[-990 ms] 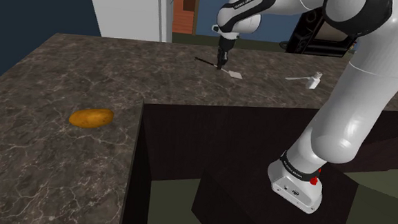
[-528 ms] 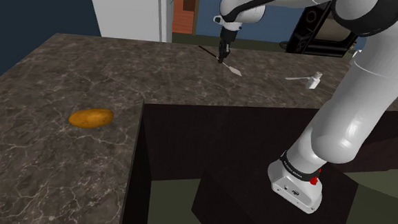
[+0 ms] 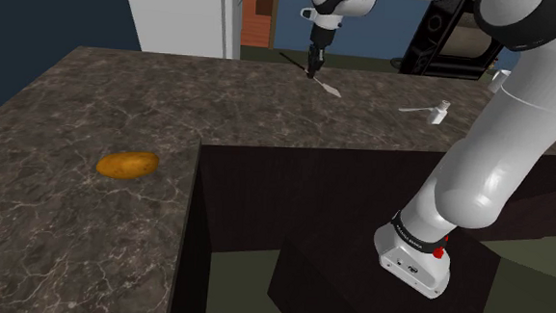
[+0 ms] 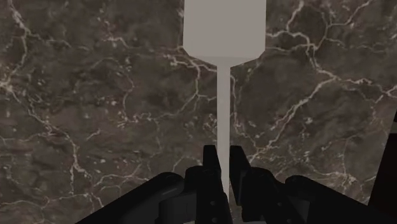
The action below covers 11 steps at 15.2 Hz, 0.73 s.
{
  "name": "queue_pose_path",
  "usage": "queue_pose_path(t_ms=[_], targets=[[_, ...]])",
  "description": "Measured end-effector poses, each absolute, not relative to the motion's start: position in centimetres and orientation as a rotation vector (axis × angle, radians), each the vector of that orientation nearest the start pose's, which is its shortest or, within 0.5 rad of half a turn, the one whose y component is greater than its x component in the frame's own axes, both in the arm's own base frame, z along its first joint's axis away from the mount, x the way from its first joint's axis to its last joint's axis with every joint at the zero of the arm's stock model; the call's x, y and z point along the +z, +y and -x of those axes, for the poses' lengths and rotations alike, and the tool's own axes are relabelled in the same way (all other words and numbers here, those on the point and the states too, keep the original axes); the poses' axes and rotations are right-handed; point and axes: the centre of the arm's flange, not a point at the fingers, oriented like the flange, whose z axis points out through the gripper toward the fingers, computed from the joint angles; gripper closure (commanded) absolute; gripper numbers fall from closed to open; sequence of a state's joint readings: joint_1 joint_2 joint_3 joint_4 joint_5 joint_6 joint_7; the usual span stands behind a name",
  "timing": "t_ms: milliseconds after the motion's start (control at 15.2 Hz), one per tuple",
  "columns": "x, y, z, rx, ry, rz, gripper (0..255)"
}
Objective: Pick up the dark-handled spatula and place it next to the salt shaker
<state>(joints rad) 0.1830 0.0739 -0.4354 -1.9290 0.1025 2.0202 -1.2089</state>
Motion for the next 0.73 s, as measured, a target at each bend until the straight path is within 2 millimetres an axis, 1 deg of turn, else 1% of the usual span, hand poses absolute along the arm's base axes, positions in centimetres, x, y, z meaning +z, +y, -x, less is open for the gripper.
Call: queue_pose_path(t_ms=[594, 726], targets=[[50.0, -13.6, -56.3, -0.093, -1.373, 2.791, 255], [50.3, -14.2, -55.1, -0.092, -1.373, 2.791, 255]])
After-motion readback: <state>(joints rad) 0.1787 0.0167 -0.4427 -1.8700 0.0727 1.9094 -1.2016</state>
